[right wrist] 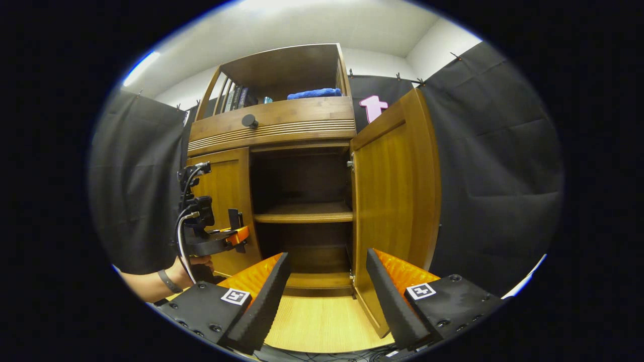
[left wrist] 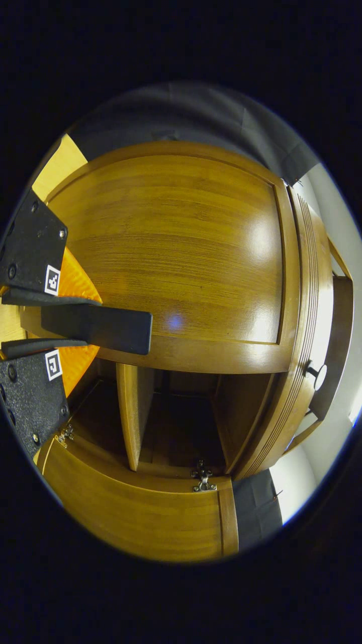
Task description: Open the right door of the double-door shoe cabinet with the right hand, and open the left door with the left hand.
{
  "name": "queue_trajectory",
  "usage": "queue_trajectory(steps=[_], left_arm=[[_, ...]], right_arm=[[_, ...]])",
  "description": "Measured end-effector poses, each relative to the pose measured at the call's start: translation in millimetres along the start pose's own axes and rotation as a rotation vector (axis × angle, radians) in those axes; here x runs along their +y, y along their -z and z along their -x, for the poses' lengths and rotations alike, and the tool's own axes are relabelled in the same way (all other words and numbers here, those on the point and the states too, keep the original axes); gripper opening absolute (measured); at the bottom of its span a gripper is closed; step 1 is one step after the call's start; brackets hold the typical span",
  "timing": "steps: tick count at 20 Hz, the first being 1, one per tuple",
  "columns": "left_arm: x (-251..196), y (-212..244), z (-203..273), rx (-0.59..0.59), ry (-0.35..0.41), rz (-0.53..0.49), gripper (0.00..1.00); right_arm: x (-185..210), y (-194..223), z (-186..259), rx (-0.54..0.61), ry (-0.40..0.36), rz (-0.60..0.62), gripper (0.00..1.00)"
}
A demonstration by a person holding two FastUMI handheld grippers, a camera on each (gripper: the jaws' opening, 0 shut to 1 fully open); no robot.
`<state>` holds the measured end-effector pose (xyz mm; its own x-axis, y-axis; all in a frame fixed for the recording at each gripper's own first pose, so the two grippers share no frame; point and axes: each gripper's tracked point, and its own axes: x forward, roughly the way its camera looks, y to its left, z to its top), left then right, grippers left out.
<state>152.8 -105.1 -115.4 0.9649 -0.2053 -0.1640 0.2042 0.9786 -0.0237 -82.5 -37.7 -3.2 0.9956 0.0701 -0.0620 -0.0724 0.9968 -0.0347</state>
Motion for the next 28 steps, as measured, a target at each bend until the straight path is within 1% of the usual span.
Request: queue_trajectory(steps=[3,7,8,12,16,18,19,21,24,26,27,28], left_arm=[[4,-1,34,-0.004,0.009,0.011,0.26],[11,-4,69,0.000,-0.004,0.010,0.26],[14,-5,77,-0.001,-0.007,0.015,0.26],[29,-10,111,-0.005,-0.029,-0.002,0.26],[51,-14,143,-0.018,-0.077,0.010,0.27],[58,-12,151,-0.022,-0.106,0.006,0.25],[64,-15,159,-0.026,-0.119,0.000,0.27],[77,-18,171,-0.032,-0.144,-0.001,0.25],[96,-22,186,-0.061,-0.201,0.027,0.24],[108,-23,194,-0.069,-0.230,0.039,0.26],[111,-21,196,-0.066,-0.231,0.043,0.25],[116,-21,199,-0.057,-0.234,0.051,0.27]], right_arm=[[6,2,1,0.005,-0.007,0.004,0.98],[12,3,-4,0.008,-0.020,-0.004,0.98],[13,3,-6,0.006,-0.024,-0.004,0.89],[15,1,-15,-0.001,-0.038,0.013,0.89],[21,-1,-24,-0.007,-0.069,0.007,0.89],[25,1,-28,-0.005,-0.081,0.002,0.89],[25,2,-30,-0.004,-0.087,0.001,0.89],[29,2,-32,-0.004,-0.098,0.002,0.89],[33,6,-34,-0.001,-0.111,0.010,0.89],[38,8,-35,0.002,-0.120,0.012,0.89],[41,9,-35,0.002,-0.128,0.011,0.98],[43,9,-35,0.001,-0.133,0.011,0.98]])
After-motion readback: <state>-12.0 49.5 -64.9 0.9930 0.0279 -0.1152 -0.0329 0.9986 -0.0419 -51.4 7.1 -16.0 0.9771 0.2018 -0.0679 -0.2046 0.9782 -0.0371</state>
